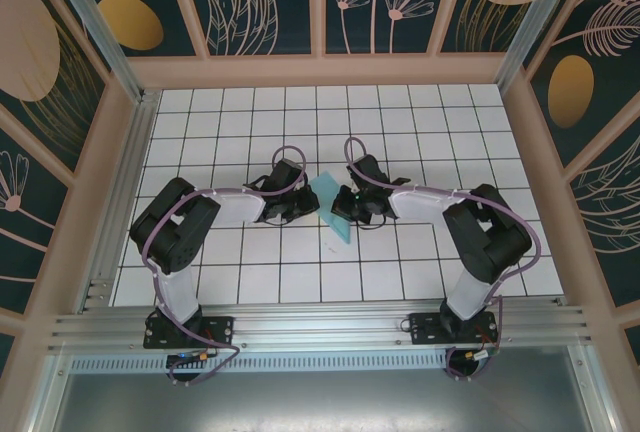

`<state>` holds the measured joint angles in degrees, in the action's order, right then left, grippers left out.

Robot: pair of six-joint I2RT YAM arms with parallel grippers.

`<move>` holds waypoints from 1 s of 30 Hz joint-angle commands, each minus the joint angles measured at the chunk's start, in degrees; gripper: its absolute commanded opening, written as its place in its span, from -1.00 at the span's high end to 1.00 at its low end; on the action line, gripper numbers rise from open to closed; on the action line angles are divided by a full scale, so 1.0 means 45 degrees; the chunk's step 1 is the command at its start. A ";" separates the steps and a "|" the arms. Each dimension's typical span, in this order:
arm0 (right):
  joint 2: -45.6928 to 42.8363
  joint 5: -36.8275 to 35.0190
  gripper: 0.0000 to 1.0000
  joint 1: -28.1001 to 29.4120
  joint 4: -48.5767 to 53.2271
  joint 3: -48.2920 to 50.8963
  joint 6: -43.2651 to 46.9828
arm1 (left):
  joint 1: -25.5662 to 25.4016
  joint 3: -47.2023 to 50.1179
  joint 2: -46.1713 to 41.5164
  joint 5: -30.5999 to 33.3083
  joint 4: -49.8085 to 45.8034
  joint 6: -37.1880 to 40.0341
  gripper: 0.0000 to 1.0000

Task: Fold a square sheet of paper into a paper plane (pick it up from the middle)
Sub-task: Third fold the triangle at the center of the table.

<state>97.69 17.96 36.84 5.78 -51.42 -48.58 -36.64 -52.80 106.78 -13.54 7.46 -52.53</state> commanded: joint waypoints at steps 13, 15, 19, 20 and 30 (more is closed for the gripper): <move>0.0590 -0.0034 1.00 0.0176 -0.0167 -0.0386 -0.0199 | 0.0008 -0.0037 0.0407 -0.0428 -0.0118 0.0207 0.74; 0.0627 -0.0117 1.00 0.0172 -0.0171 -0.0378 -0.0272 | 0.0008 -0.0006 0.0407 -0.0448 -0.0116 0.0197 0.74; 0.0780 -0.0127 1.00 0.0173 -0.0241 -0.0376 -0.0386 | 0.0001 0.0013 0.0405 -0.0487 -0.0079 0.0202 0.74; 0.0806 -0.0151 1.00 0.0173 -0.0245 -0.0354 -0.0415 | 0.0003 0.0018 0.0394 -0.0488 -0.0060 0.0194 0.74; 0.0848 -0.0432 1.00 0.0173 -0.0425 -0.0335 -0.0746 | 0.0016 0.0100 0.0394 -0.0545 0.0021 0.0158 0.74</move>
<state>100.57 17.41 37.19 5.17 -51.51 -50.52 -36.64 -52.80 107.07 -14.96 7.88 -52.56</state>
